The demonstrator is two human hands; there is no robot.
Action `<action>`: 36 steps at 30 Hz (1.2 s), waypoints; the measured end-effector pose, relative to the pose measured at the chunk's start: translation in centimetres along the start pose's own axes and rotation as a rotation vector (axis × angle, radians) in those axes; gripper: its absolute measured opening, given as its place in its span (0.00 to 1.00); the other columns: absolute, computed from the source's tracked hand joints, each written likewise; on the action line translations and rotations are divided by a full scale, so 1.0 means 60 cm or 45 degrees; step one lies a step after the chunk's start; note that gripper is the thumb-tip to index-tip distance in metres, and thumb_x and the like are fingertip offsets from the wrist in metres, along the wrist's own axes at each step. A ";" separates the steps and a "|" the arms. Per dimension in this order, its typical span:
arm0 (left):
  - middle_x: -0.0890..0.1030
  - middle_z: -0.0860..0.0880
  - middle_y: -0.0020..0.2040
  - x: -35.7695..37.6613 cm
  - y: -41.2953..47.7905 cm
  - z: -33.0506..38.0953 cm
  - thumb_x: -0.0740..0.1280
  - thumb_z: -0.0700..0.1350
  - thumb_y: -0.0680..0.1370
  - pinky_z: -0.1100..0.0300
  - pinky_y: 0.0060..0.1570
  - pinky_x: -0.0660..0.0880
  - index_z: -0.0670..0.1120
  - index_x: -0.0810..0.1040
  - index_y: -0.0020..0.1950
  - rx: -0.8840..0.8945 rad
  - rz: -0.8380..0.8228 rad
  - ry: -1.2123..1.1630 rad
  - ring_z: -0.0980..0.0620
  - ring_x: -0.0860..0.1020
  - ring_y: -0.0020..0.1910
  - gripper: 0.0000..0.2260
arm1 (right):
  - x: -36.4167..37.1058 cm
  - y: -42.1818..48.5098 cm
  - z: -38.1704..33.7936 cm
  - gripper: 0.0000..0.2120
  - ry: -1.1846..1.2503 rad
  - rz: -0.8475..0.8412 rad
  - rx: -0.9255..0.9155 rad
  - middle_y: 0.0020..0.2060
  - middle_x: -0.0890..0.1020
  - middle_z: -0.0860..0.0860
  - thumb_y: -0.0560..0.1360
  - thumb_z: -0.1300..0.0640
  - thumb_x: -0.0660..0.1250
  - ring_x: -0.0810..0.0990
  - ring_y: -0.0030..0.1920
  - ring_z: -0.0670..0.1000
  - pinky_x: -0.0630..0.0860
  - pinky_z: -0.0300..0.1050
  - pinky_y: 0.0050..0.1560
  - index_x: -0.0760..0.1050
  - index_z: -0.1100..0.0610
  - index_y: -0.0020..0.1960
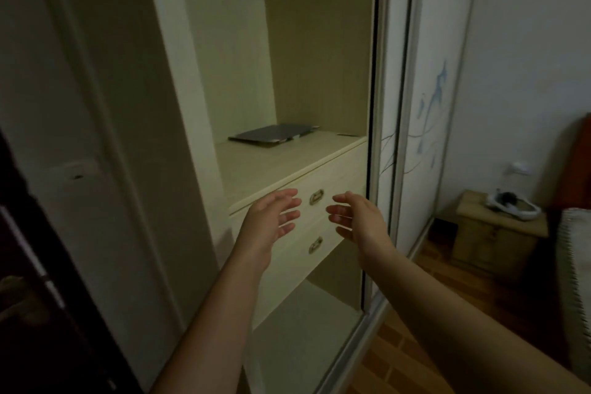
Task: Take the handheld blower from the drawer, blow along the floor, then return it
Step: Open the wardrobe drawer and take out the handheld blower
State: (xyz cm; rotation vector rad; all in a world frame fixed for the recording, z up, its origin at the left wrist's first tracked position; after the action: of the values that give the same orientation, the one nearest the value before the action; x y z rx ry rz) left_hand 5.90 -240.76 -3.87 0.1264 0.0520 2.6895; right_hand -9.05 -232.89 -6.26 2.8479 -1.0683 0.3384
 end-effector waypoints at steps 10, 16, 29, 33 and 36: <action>0.83 0.50 0.53 0.107 0.252 -0.044 0.61 0.45 0.80 0.57 0.53 0.77 0.51 0.80 0.53 0.004 0.054 0.063 0.51 0.81 0.52 0.08 | -0.047 0.271 0.013 0.15 0.006 -0.011 0.034 0.47 0.83 0.56 0.81 0.52 0.55 0.79 0.47 0.53 0.74 0.50 0.55 0.77 0.57 0.53; 0.82 0.47 0.56 0.175 0.357 -0.103 0.59 0.44 0.81 0.54 0.56 0.75 0.47 0.79 0.58 -0.052 0.317 0.020 0.47 0.80 0.56 0.12 | -0.074 0.439 0.031 0.15 -0.057 -0.237 0.142 0.47 0.83 0.55 0.81 0.52 0.55 0.80 0.48 0.53 0.74 0.47 0.51 0.77 0.57 0.54; 0.83 0.47 0.49 0.176 0.391 -0.193 0.62 0.42 0.79 0.57 0.48 0.75 0.47 0.81 0.51 -0.141 0.864 -0.083 0.51 0.80 0.44 0.09 | -0.021 0.594 0.085 0.10 -0.027 -0.699 0.415 0.37 0.76 0.55 0.80 0.59 0.56 0.73 0.33 0.48 0.69 0.35 0.28 0.74 0.60 0.46; 0.83 0.49 0.48 0.157 0.410 -0.219 0.62 0.41 0.79 0.57 0.49 0.74 0.48 0.81 0.50 -0.126 0.921 -0.118 0.51 0.80 0.45 0.09 | 0.000 0.622 0.129 0.10 -0.117 -0.688 0.411 0.38 0.78 0.56 0.79 0.59 0.57 0.76 0.36 0.50 0.70 0.38 0.33 0.76 0.59 0.43; 0.83 0.51 0.46 0.153 0.425 -0.240 0.62 0.42 0.79 0.56 0.50 0.72 0.50 0.81 0.48 -0.152 0.949 -0.115 0.52 0.80 0.45 0.08 | -0.003 0.642 0.163 0.10 -0.197 -0.622 0.422 0.38 0.81 0.54 0.77 0.59 0.60 0.79 0.41 0.52 0.71 0.42 0.40 0.78 0.56 0.40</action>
State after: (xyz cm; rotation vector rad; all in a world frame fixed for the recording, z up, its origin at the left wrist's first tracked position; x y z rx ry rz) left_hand -14.75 -259.99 -16.02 0.2747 -0.2277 3.4124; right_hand -32.80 -263.29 -15.86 3.3418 -0.3194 0.2769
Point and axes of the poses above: each hand's wrist, its own y-axis towards the middle knuckle, its own x-axis out of the palm, z = x × y, the point moved 7 cm from there along y, towards the middle knuckle
